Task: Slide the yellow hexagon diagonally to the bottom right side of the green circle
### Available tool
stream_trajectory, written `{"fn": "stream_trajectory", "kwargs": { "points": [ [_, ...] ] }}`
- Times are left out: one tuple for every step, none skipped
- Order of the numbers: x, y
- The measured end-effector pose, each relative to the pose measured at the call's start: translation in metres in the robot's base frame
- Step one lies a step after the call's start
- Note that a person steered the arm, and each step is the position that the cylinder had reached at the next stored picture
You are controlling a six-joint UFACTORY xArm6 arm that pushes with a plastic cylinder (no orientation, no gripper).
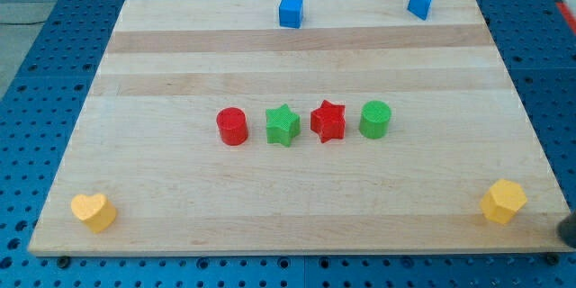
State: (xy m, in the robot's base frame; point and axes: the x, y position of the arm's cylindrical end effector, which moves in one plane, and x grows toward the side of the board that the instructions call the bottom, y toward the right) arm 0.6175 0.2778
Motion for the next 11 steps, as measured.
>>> {"fn": "stream_trajectory", "kwargs": {
  "points": [
    [-0.003, -0.027],
    [-0.003, -0.037],
    [-0.004, -0.044],
    [-0.021, -0.045],
    [-0.031, -0.053],
    [-0.031, -0.061],
    [-0.031, -0.066],
    [-0.031, -0.071],
    [-0.034, -0.076],
    [-0.04, -0.088],
    [-0.059, -0.091]
  ]
}}
